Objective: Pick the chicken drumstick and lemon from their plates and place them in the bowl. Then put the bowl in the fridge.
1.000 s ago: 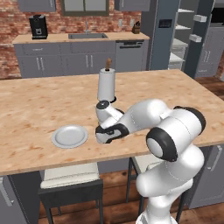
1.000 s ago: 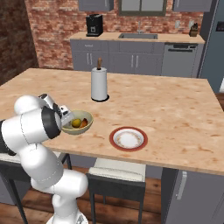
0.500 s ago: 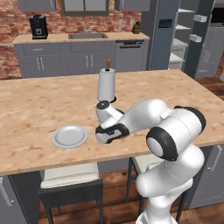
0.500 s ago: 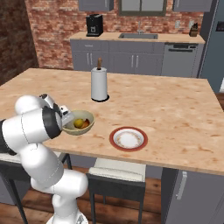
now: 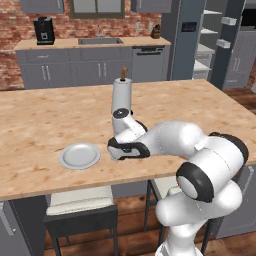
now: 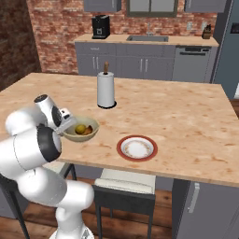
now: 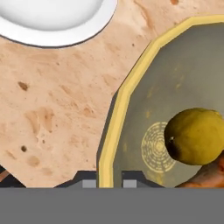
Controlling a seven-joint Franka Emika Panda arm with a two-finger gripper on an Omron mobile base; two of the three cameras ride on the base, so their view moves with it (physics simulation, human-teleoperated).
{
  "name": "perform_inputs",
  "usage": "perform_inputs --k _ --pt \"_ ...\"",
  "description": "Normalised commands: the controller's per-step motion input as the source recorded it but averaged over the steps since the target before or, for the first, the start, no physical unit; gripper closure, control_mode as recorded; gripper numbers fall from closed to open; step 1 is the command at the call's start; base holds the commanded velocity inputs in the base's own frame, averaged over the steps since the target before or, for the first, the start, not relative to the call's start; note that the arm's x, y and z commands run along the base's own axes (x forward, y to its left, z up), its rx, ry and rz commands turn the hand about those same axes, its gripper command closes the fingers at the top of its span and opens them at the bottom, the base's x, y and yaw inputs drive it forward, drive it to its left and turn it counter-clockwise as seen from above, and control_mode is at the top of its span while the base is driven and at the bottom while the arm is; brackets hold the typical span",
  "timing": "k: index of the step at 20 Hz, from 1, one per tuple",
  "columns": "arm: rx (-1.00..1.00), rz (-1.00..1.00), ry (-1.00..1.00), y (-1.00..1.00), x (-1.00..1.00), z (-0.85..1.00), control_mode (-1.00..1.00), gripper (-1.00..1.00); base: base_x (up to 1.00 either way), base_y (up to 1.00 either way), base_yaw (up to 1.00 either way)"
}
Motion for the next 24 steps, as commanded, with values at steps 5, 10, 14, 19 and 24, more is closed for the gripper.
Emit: perform_inputs --k 5,10,14,19,24 --pt "-0.03 0.00 -0.05 0.08 -0.47 0.57 -1.00 1.00 0.00 0.00 0.00" --pt "-0.09 0.00 -0.03 0.00 -0.48 0.44 -1.00 1.00 0.00 0.00 0.00" --pt "-0.12 0.00 -0.08 -0.01 -0.44 0.39 -1.00 1.00 0.00 0.00 0.00" --pt "-0.05 0.00 -0.06 -0.03 -0.42 0.26 -1.00 1.00 0.00 0.00 0.00" --pt "0.00 0.01 0.00 -0.08 -0.34 0.25 -1.00 1.00 0.00 0.00 0.00"
